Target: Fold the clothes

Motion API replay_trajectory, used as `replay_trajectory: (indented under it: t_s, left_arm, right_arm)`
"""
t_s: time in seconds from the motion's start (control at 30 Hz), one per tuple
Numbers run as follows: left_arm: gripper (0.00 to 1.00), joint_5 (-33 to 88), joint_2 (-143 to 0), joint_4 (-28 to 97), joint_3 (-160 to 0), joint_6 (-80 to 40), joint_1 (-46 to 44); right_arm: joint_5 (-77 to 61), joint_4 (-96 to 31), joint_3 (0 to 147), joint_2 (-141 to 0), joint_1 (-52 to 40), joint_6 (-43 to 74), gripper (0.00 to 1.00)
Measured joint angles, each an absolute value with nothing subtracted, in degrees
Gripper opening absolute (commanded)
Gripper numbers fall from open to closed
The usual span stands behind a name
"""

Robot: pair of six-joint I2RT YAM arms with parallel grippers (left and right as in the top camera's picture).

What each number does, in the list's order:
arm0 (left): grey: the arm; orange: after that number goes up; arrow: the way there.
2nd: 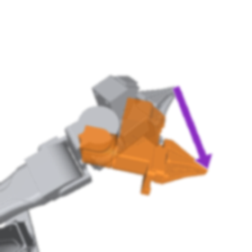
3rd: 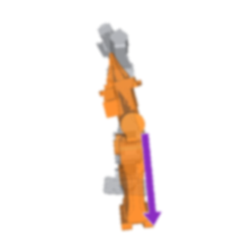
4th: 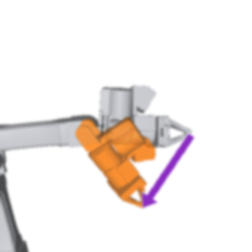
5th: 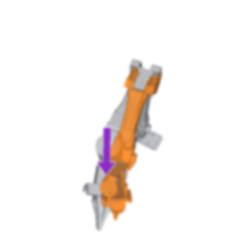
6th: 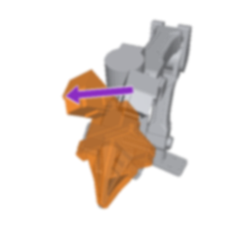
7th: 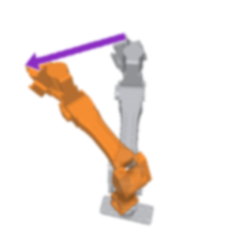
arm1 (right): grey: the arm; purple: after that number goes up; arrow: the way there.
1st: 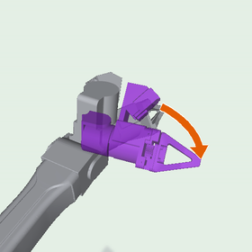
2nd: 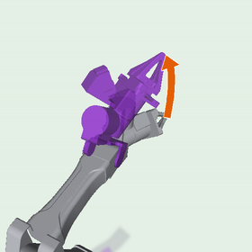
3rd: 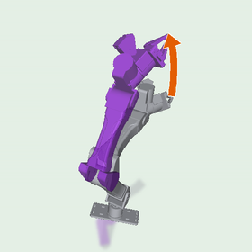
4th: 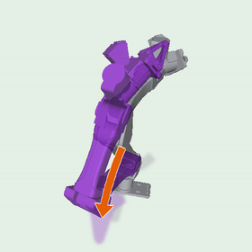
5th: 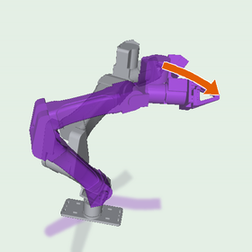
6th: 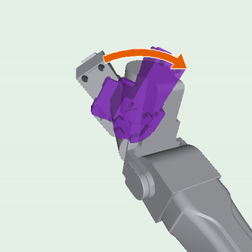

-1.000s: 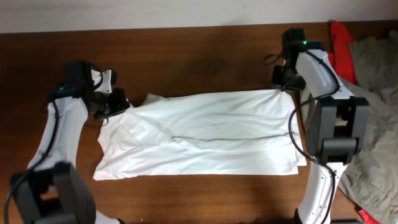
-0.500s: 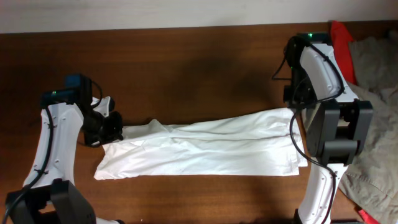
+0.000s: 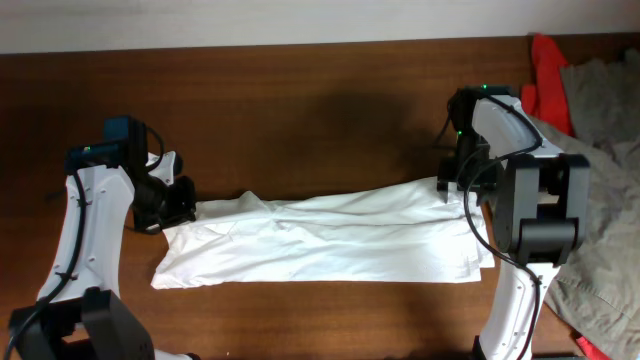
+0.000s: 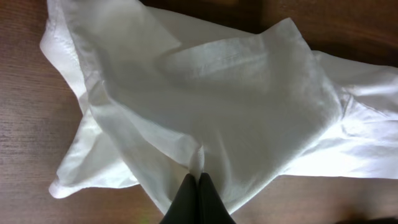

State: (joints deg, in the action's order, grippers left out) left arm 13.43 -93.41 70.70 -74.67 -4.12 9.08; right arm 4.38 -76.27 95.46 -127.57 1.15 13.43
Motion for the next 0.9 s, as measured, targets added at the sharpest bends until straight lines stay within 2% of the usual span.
replay_trajectory:
  t_s: [0.1,0.13,0.2,0.23,0.33,0.4,0.63,0.9]
  left_arm:
    - [0.0,13.4,-93.4,70.6,-74.7,-4.1,9.1]
    - [0.0,13.4,-93.4,70.6,-74.7,-4.1,9.1]
    - [0.0,13.4,-93.4,70.5,-74.7,-4.1,9.1]
    - [0.0,13.4,-93.4,70.5,-74.7,-4.1,9.1]
    - [0.0,13.4,-93.4,70.5,-74.7,-4.1,9.1]
    - [0.0,13.3,-93.4,70.5,-74.7,-4.1,9.1]
    - [0.0,11.9,-93.4,70.0,-74.7,-4.1,9.1]
    - [0.0,11.9,-93.4,71.6,-74.7,-4.1,9.1]
  right_arm:
    - [2.2,-73.6,93.8,-127.5,1.1,13.4,0.46]
    - [1.9,-73.2,93.7,-127.5,1.1,13.5,0.38]
    - [0.9,-72.3,93.7,-127.4,1.1,13.3,0.13]
    - [0.4,-71.9,93.7,-127.4,1.1,13.1,0.04]
    - [0.4,-72.2,93.7,-127.3,1.1,13.5,0.04]
    - [2.7,-76.7,94.6,-127.3,1.1,13.5,0.04]
    - [5.5,-90.5,110.3,-126.6,3.1,12.8,0.07]
    - [6.1,-97.1,110.1,-126.2,3.4,12.1,0.04]
